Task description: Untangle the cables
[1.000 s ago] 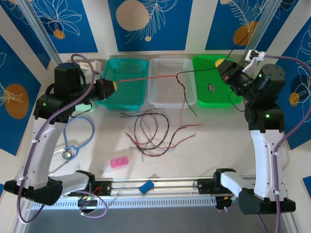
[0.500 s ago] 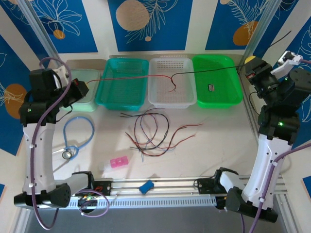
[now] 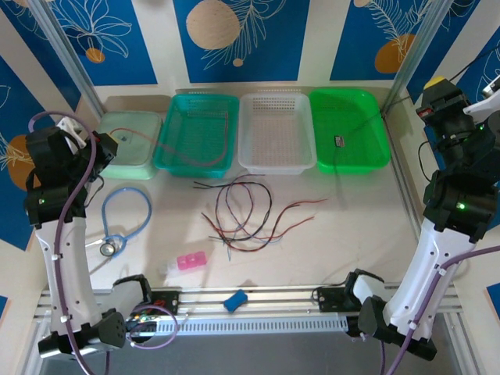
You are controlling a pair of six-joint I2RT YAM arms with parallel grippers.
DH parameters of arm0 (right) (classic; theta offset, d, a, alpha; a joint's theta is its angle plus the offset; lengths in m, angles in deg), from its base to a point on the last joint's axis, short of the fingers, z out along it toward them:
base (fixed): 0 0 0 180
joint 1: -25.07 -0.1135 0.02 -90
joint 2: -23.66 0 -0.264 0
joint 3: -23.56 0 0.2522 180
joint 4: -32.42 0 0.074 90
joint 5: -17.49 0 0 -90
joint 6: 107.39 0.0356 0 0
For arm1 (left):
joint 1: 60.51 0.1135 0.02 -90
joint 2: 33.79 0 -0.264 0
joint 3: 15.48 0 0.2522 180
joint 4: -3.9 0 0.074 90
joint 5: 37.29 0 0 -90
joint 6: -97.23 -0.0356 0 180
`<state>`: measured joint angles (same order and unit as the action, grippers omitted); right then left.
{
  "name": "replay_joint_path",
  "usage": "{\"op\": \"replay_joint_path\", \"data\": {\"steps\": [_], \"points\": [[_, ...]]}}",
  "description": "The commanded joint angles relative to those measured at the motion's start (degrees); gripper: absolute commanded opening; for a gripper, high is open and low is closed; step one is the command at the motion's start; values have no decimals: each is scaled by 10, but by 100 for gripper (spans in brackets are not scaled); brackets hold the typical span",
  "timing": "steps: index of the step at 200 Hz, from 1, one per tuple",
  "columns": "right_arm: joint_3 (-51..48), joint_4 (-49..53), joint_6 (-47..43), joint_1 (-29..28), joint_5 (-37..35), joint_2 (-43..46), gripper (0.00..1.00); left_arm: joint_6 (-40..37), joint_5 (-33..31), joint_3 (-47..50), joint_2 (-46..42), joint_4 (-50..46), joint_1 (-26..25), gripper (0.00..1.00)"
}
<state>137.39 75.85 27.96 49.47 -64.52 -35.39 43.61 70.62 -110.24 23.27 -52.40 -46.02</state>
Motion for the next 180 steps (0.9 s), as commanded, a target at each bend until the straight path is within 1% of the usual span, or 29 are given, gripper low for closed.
{"op": "replay_joint_path", "data": {"steps": [1,33,60,75,89,124,141,166,180], "points": [[14,3,-20,3,-22,-1,0,35,5,7,-7,61,12,0],[10,-8,-6,2,4,-7,0,54,76,-23,15,104,11,0],[20,-7,-28,4,3,-19,0,80,96,-49,29,171,11,0],[39,1,-43,5,-11,-31,0,90,112,-89,63,184,10,0],[51,-3,-36,8,-9,-43,0,97,126,-127,96,189,9,0],[64,-47,31,8,42,-77,0,107,131,-166,142,221,3,0],[72,-52,46,5,57,-91,0,108,135,-174,159,231,-4,0],[64,-61,54,-6,58,-97,0,92,124,-176,183,251,-29,0],[56,-65,52,-13,58,-101,0,67,108,-188,208,264,-52,0]]}}
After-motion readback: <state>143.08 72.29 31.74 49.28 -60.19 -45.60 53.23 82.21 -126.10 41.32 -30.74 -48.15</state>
